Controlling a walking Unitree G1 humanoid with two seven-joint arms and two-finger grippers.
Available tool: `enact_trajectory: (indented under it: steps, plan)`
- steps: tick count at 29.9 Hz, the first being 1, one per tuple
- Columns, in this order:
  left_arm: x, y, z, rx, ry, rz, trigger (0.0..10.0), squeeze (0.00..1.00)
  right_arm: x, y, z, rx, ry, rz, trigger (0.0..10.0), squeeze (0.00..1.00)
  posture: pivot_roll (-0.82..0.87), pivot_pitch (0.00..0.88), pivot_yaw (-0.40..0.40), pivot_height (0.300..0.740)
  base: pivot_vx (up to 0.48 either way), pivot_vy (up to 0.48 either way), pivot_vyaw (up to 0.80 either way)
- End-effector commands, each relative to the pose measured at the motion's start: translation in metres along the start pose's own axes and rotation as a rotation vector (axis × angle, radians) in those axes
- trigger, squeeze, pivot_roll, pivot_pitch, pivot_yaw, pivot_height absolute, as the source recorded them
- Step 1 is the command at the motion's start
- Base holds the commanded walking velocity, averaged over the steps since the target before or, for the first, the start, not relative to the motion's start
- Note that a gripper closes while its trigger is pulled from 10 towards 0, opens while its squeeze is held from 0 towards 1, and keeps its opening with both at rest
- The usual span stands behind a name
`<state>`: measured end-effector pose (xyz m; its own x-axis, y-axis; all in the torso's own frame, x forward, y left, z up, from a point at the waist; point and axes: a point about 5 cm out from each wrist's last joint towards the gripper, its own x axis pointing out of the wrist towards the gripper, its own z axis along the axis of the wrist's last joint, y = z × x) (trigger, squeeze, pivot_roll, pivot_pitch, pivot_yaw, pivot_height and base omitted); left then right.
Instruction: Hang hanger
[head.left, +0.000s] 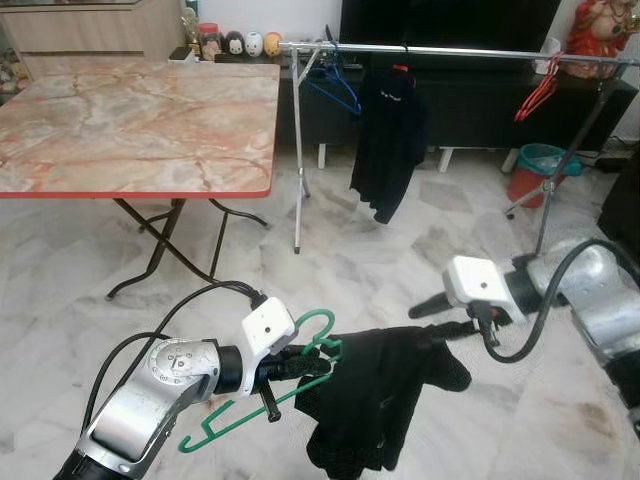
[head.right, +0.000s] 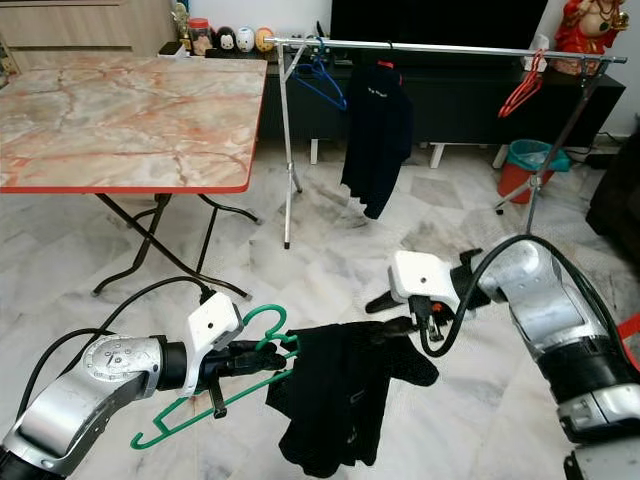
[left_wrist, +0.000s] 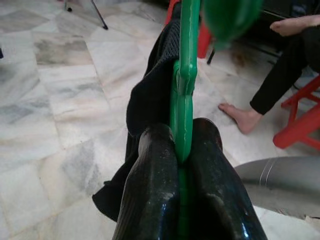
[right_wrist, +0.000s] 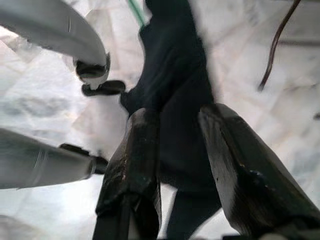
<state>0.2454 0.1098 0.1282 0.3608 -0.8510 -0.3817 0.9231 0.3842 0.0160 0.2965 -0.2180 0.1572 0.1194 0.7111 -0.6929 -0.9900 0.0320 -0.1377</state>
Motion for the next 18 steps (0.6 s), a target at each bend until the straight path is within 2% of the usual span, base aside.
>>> enact_trajectory:
  steps: [1, 4, 8, 12, 14, 17, 18]
  plan:
    - [0.0, 0.0, 0.008, 0.028, -0.025, 0.0, 0.0, 0.0, -0.009, 0.005, -0.004, 0.035, 0.014, -0.072, 10.0, 0.0, 0.06, 0.0, -0.037, 0.74, 0.0, 0.0, 0.0]
    - [0.0, 0.001, 0.008, 0.028, -0.025, 0.0, 0.0, 0.0, -0.012, 0.012, -0.015, 0.078, 0.045, -0.098, 10.0, 0.0, 0.06, 0.0, -0.034, 0.74, 0.0, 0.0, 0.0]
    - [-0.001, 0.001, 0.007, 0.027, -0.024, -0.007, 0.0, 0.0, -0.015, 0.017, -0.029, 0.157, 0.065, -0.197, 10.0, 0.0, 0.05, 0.0, -0.028, 0.74, 0.0, 0.0, 0.0]
    - [-0.002, 0.002, 0.007, 0.026, -0.022, -0.008, 0.0, 0.0, -0.018, 0.015, -0.035, 0.199, 0.071, -0.321, 10.0, 0.0, 0.05, 0.0, -0.022, 0.74, 0.0, 0.0, 0.0]
    - [-0.002, 0.002, 0.006, 0.027, -0.019, -0.007, 0.0, 0.0, -0.023, 0.007, -0.042, 0.26, 0.089, -0.446, 10.0, 0.0, 0.05, 0.0, -0.019, 0.74, 0.0, 0.0, 0.0]
    - [-0.003, 0.002, 0.006, 0.029, -0.016, -0.007, 0.0, 0.0, -0.023, 0.008, -0.049, 0.307, 0.129, -0.495, 10.0, 0.0, 0.05, 0.0, -0.019, 0.74, 0.0, 0.0, 0.0]
    - [-0.003, 0.002, 0.006, 0.03, -0.015, -0.007, 0.7, 0.0, -0.022, 0.009, -0.051, 0.319, 0.135, -0.507, 10.0, 0.0, 0.05, 0.0, -0.019, 0.74, 0.0, 0.0, 0.0]
